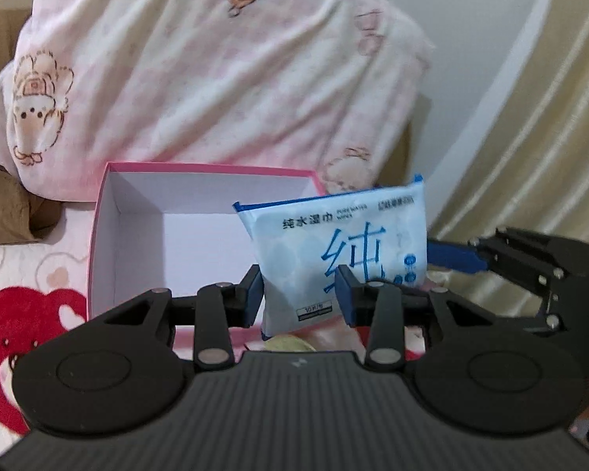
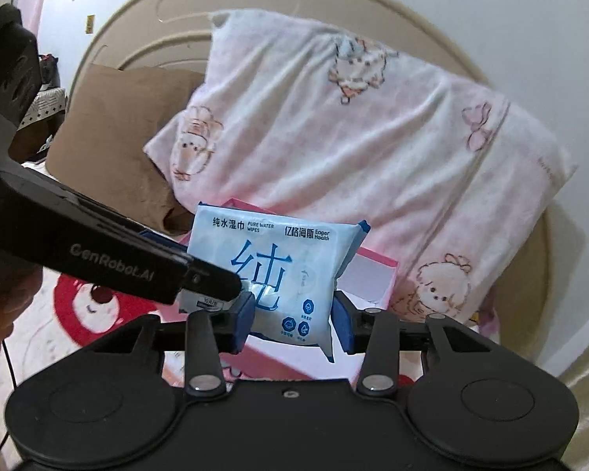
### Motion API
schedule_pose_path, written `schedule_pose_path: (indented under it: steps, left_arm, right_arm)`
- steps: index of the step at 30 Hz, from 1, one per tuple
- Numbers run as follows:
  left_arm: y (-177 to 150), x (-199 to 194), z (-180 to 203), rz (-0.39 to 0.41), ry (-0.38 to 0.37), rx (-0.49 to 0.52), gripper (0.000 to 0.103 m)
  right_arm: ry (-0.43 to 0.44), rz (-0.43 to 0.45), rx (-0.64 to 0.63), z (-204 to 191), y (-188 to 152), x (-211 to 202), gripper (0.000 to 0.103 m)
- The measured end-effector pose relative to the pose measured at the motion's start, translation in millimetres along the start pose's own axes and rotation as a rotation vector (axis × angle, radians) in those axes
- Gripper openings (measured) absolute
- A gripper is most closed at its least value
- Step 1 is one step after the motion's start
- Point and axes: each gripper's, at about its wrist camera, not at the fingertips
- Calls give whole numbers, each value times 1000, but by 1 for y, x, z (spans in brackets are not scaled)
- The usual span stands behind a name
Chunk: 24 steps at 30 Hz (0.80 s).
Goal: Organize objects
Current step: 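Carry the wet-wipes pack into the pink box and open the left gripper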
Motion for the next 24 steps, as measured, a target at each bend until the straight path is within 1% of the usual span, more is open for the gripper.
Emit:
schedule_pose_path:
  steps: [1, 2, 4, 6, 8, 11, 15, 17, 18, 19, 21, 22, 23, 24]
  left_arm:
    - [4, 16, -7, -15, 9, -12, 38]
    - [6, 29, -15, -4, 47, -57, 38]
    - [11, 59, -33, -43, 40, -114, 38]
    - [12, 85, -46, -73, 46, -161, 38]
    - [12, 112, -53, -95, 64, -145, 38]
    - [14, 145, -63, -127, 84, -159, 38]
    - [13, 184, -78, -168, 73, -218, 38]
    - [13, 196, -81, -182, 71, -230, 38]
    - [14, 202, -81, -186, 73, -231, 39]
    - [16, 208, -81, -170, 66, -240, 39]
    - [16, 215, -82, -160, 85, -239, 44]
    - [16, 221, -81, -167, 94, -233, 46]
    - [16, 227, -79, -181, 103, -219, 51]
    - [16, 232, -77, -200, 123, -197, 54]
  right_arm:
    - [12, -18, 7, 5, 0, 14, 48]
    - [12, -29, 9, 9, -1, 28, 48]
    - [11, -66, 12, 16, -4, 56, 48]
    - [18, -96, 52, 27, -7, 83, 48]
    - [13, -118, 74, 35, -11, 106, 48]
    - [4, -165, 117, 46, -17, 139, 48]
    - [-27, -206, 129, 55, -22, 171, 48]
    - [-42, -226, 132, 58, -23, 182, 48]
    - [-50, -234, 125, 60, -22, 188, 48]
    - [-55, -241, 117, 63, -23, 194, 48]
    - [-56, -249, 92, 62, -25, 205, 50]
    - [-68, -246, 81, 61, -26, 208, 50]
    - [-87, -243, 73, 60, -25, 211, 49]
    - [-97, -238, 61, 58, -25, 212, 50]
Point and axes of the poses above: each gripper's, at about its wrist camera, not at the fingertips, and x roughly the way its jaws point, z to its right, y to its top, and after that the axes turned 6 degrees about z, right-handed
